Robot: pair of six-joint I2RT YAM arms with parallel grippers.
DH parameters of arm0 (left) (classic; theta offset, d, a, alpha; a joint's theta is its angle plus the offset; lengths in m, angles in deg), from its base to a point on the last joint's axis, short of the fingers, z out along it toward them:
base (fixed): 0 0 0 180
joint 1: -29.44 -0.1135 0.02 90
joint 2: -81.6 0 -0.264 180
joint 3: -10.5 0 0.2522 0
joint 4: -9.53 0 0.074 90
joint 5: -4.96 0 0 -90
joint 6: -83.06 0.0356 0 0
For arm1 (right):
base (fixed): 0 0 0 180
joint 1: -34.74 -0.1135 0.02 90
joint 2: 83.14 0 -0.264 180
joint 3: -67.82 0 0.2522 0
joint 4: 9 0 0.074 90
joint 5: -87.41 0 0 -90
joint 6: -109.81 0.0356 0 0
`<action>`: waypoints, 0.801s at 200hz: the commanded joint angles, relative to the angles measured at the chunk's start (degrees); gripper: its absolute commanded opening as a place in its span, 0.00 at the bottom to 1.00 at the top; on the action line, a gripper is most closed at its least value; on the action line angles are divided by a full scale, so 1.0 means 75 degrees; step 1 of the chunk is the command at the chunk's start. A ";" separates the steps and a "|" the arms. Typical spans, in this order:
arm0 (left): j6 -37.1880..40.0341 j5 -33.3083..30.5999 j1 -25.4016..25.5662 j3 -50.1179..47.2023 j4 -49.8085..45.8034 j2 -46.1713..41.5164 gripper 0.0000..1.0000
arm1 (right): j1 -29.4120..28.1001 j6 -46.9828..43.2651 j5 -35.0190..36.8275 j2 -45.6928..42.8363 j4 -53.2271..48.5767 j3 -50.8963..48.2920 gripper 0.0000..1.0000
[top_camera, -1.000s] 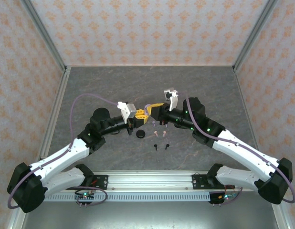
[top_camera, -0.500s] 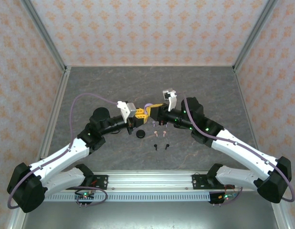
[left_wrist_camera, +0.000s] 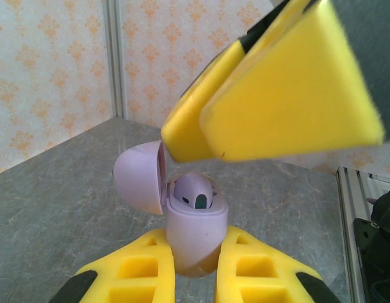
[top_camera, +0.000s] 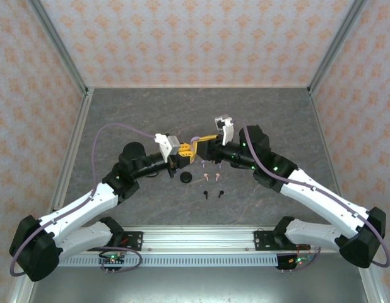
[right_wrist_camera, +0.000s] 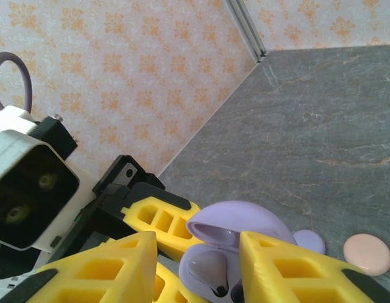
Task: Insert the wireless bluetooth earbuds into the charging case
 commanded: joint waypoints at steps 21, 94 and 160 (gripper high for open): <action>-0.0011 -0.0087 0.0070 0.0076 0.0269 -0.0189 0.00 | -0.0037 -0.0382 0.0832 -0.0236 -0.1433 0.1009 0.41; 0.0074 -0.0176 0.0067 -0.0053 0.0109 -0.0394 0.00 | 0.1365 0.0352 0.1431 -0.0078 -0.3555 0.1284 0.46; 0.0148 -0.0280 0.0066 -0.0150 -0.0005 -0.0620 0.00 | 0.2116 0.0176 0.1978 0.1507 -0.4225 0.0837 0.46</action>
